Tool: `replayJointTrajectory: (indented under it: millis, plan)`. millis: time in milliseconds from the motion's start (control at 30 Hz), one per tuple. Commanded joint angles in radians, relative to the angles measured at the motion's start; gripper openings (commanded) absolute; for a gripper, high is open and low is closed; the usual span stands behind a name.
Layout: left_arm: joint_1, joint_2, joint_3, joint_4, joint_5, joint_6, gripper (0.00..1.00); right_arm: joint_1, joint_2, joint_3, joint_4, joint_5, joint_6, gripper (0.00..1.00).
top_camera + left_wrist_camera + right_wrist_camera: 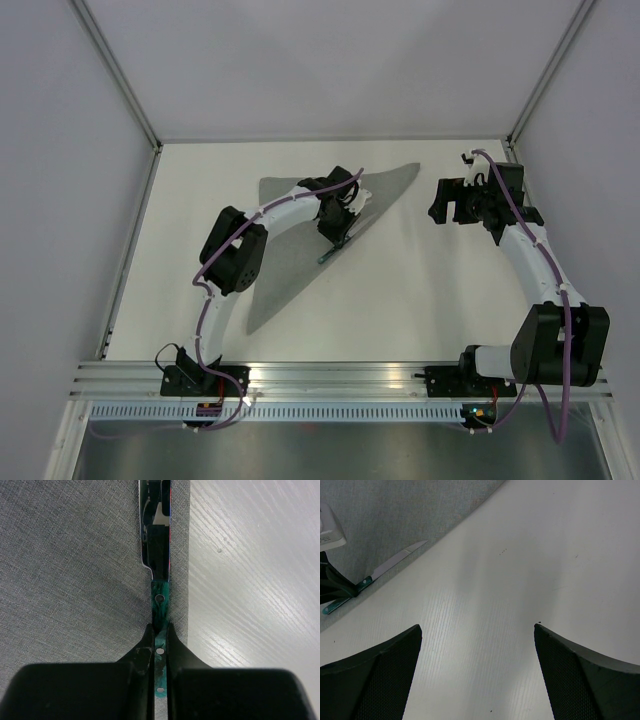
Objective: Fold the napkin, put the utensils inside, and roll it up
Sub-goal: Place the utensil onto the napkin
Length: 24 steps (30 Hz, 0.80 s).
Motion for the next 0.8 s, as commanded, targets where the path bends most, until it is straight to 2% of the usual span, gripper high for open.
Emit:
replayJointTrajectory:
  millis: [0,767]
  plan:
    - [-0.008,-0.027,-0.015,0.02,0.008,-0.042,0.02,0.003,-0.016,-0.004,0.029,0.024,-0.011,0.98]
    - [-0.005,-0.104,-0.112,0.086,0.002,-0.12,0.02,0.003,-0.015,-0.005,0.026,0.025,-0.01,0.98]
